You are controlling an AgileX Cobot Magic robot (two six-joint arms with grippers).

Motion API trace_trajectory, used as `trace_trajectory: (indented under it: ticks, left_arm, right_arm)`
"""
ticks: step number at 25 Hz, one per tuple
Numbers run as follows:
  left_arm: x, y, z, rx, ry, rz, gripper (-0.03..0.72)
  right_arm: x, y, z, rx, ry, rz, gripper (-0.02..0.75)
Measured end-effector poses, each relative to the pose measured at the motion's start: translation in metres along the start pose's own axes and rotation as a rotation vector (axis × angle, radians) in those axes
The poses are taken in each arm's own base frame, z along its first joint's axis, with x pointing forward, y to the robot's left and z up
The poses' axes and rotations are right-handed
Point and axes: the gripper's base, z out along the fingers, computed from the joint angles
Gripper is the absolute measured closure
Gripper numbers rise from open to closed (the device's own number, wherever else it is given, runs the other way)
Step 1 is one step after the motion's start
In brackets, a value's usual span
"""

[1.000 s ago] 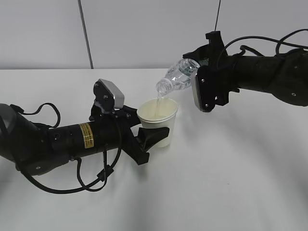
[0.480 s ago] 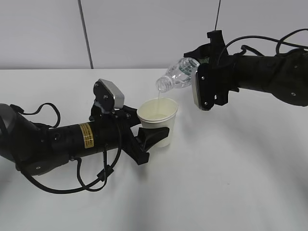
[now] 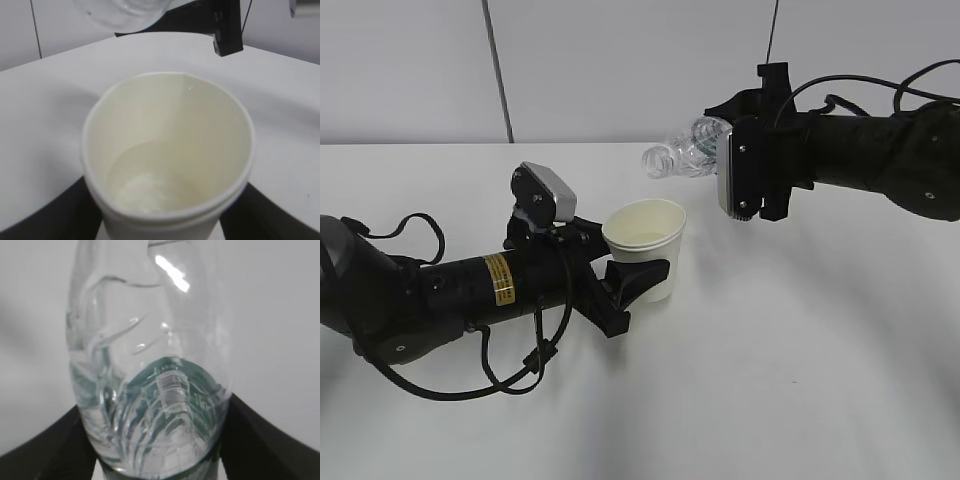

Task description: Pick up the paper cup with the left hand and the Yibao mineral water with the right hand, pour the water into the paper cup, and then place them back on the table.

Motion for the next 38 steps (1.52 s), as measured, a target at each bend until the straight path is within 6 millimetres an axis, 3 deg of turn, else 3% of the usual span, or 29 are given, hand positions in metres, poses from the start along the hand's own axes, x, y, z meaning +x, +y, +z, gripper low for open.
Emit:
trace_trajectory:
  ticks: [5, 17, 28, 38]
  left_arm:
    - [0.0, 0.001, 0.0, -0.01, -0.003, -0.006, 0.265]
    - [0.0, 0.001, 0.0, -0.015, -0.004, -0.008, 0.265]
    - [0.0, 0.003, -0.001, -0.027, -0.005, -0.011, 0.265]
    - [0.002, 0.034, -0.017, -0.14, 0.001, -0.04, 0.265]
  right_arm:
    - [0.0, 0.0, 0.0, 0.002, -0.001, 0.154, 0.249]
    - [0.001, 0.0, 0.0, 0.004, -0.001, 0.732, 0.249]
    - [0.004, -0.002, 0.0, 0.034, 0.023, 0.983, 0.249]
    - [0.007, 0.001, 0.0, 0.03, 0.066, 1.134, 0.249]
